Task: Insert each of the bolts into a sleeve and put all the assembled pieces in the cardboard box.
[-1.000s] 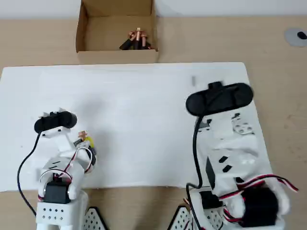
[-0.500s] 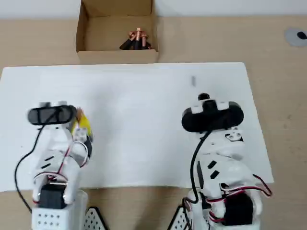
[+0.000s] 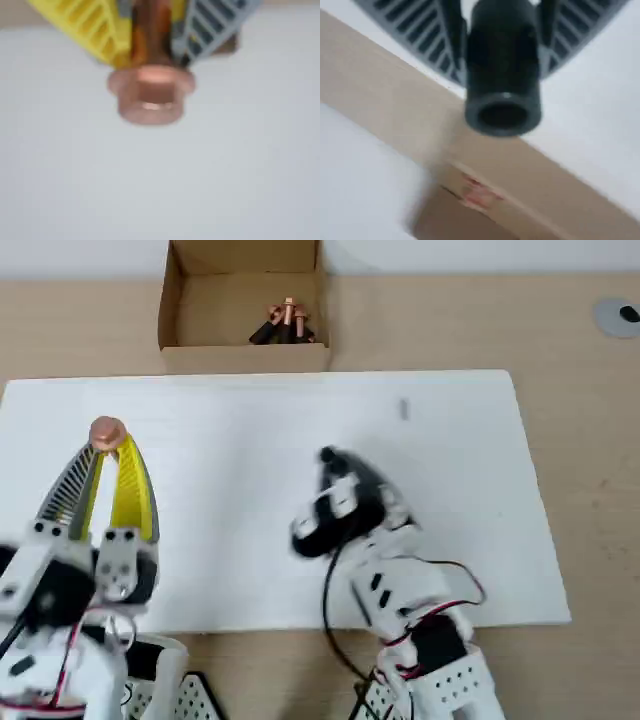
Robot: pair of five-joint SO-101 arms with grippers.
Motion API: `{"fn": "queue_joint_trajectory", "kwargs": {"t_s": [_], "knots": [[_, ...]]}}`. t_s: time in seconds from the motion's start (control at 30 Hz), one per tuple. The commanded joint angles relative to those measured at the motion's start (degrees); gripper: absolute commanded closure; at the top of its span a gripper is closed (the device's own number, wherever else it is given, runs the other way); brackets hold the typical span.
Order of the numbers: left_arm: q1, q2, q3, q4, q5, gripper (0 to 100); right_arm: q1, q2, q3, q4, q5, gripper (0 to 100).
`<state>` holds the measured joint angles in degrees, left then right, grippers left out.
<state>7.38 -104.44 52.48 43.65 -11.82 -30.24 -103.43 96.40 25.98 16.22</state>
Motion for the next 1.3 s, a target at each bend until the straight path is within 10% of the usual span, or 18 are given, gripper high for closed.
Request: {"fn": "queue_joint_trajectory", "kwargs": {"t_s": [0.0, 0.3, 0.67, 1.27], "knots": [[5.6, -0.1, -4.3, -1.1, -0.4, 100, -9.2, -6.0, 0.4, -3.5, 0.4, 98.8], [12.1, -0.1, 1.5, 7.4, -0.1, 100, -12.4, -6.5, 0.4, -3.5, -9.2, 98.8], [9.5, -0.2, 17.0, -13.9, 11.4, 100, -12.4, -6.5, 0.3, -3.6, -21.0, 98.9], [17.5, -0.1, 23.8, -19.2, 13.1, 100, -21.2, -6.0, 0.4, -9.2, -25.4, 98.9]]}}
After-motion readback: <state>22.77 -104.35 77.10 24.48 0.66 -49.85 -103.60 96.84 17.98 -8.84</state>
